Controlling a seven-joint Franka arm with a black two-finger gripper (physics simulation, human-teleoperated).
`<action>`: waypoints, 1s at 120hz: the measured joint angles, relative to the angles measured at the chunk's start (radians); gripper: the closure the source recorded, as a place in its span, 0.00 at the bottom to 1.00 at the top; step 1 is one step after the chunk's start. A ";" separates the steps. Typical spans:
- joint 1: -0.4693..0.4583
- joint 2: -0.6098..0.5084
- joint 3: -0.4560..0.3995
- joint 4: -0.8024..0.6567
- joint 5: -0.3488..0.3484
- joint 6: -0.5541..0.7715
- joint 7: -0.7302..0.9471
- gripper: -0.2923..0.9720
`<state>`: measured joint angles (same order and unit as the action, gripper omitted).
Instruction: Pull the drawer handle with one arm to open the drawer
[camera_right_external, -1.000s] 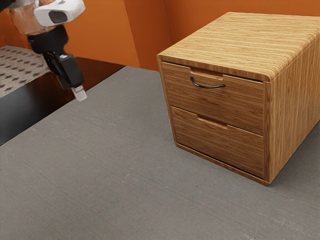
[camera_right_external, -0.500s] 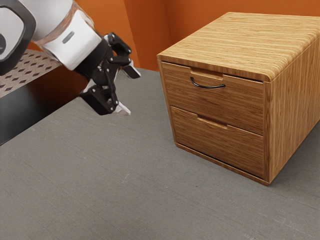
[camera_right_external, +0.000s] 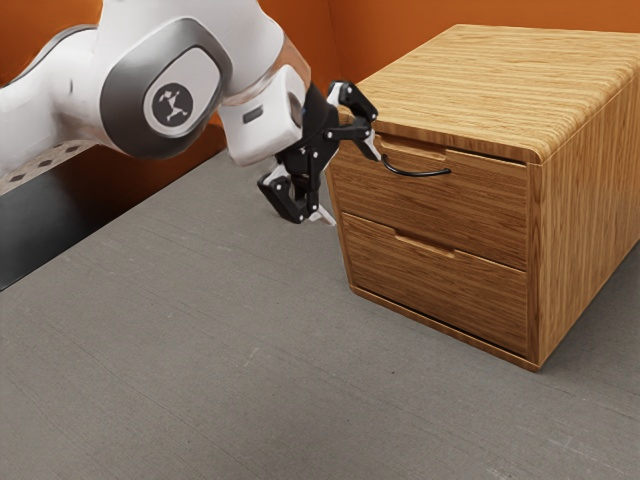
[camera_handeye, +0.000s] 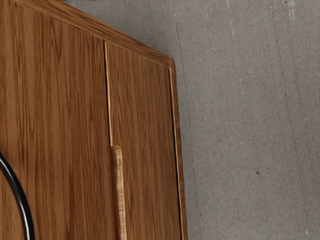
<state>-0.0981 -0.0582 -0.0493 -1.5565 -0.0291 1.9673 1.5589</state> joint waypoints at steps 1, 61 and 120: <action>0.000 0.002 0.000 0.001 -0.001 0.001 0.005 0.23; 0.005 0.138 0.012 0.107 -0.057 0.028 0.196 0.23; 0.027 0.221 0.012 0.124 -0.058 0.053 0.233 0.22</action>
<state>-0.0710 0.1627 -0.0377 -1.4329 -0.0871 2.0203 1.7924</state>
